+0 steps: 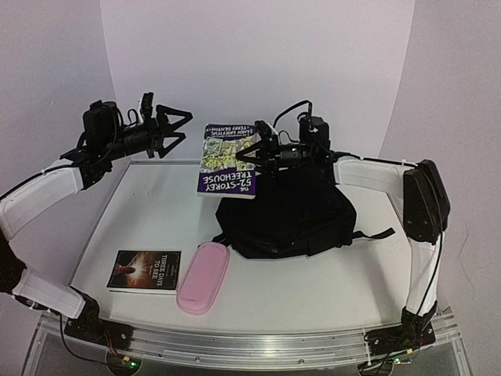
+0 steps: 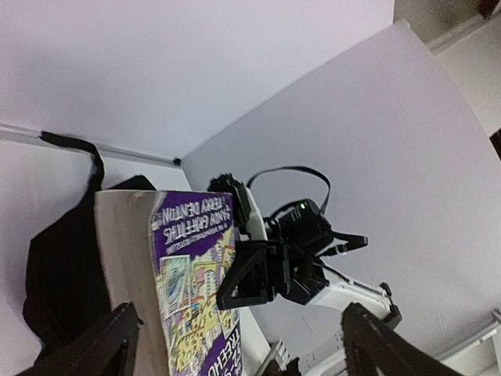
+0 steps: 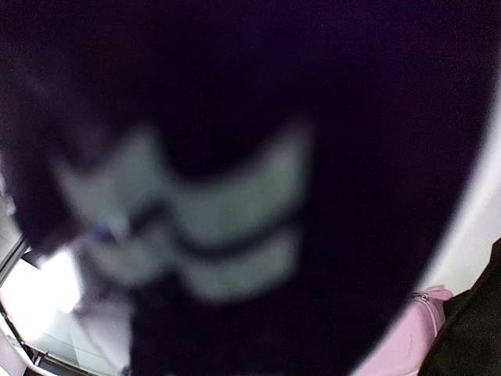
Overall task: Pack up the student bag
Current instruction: Pick up the book from the center of the board.
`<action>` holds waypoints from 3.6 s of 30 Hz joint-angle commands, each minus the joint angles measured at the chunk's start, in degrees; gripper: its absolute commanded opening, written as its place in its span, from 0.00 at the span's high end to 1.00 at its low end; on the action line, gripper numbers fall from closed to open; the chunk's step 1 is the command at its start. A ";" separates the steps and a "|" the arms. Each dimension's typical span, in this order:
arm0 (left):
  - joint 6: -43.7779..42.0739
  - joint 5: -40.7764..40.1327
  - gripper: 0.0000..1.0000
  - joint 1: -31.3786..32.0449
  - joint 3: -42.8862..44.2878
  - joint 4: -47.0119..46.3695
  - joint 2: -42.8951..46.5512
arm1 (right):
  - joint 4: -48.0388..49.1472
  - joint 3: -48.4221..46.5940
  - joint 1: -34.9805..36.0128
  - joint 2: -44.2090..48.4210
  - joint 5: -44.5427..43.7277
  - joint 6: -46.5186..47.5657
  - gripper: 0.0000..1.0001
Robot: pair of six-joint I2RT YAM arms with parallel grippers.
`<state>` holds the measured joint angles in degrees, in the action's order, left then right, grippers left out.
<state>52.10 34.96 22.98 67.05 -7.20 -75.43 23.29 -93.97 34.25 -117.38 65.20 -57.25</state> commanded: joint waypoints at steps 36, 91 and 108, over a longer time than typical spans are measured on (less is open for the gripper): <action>23.10 -26.35 0.06 20.41 -12.48 -75.32 -31.48 | -0.47 7.08 -3.48 15.49 -26.51 -6.90 1.00; -5.50 5.12 1.00 18.00 -6.94 -2.26 -3.28 | -23.29 19.61 -10.70 25.98 0.10 23.42 0.03; -5.18 14.53 1.00 18.01 -6.98 -4.78 0.56 | -42.15 19.20 -6.45 26.56 -7.49 39.54 0.02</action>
<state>48.98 45.79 41.06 56.58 -6.18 -78.58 -13.94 -73.34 27.18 -93.03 61.53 -23.58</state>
